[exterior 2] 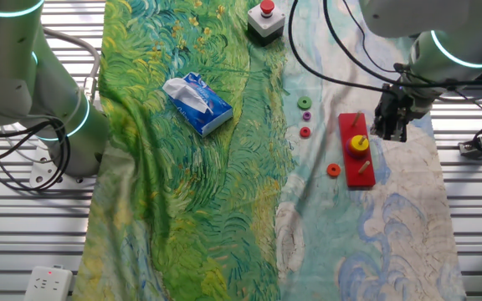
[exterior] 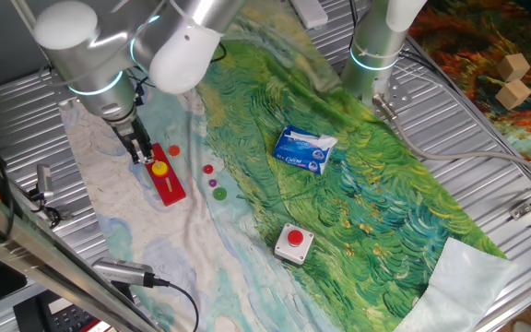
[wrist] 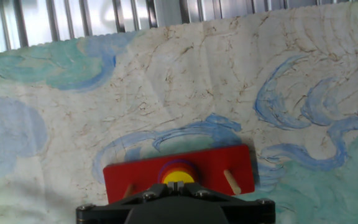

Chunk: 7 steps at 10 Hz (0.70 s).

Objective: Take out one Hanoi block and throw it aside

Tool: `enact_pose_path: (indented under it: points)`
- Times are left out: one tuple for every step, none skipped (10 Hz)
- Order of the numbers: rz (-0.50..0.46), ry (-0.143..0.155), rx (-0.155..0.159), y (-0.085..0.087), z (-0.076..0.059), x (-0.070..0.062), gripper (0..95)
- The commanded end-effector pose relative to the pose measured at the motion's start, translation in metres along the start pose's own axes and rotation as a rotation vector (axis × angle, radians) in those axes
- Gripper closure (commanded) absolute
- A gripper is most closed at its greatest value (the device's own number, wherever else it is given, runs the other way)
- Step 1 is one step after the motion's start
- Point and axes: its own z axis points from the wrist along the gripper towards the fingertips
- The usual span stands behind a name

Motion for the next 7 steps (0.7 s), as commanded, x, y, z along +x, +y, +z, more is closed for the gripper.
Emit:
enact_pose_path:
  points:
    - [-0.013,-0.003,0.003,0.0001,0.0001,-0.0001,95.0]
    - [-0.018,-0.003,0.003,0.0001,0.0001,-0.0001,76.0]
    - [-0.022,-0.002,0.003,0.0001,0.0001,-0.0001,57.0]
    - [-0.023,-0.002,0.002,0.0001,0.0001,-0.0001,57.0]
    - [-0.023,-0.004,0.003,0.0001,0.0001,-0.0001,57.0]
    - [-0.018,-0.003,0.005,0.0001,0.0004,-0.0002,57.0]
    - [-0.011,-0.003,0.008,-0.0002,0.0027,-0.0003,57.0]
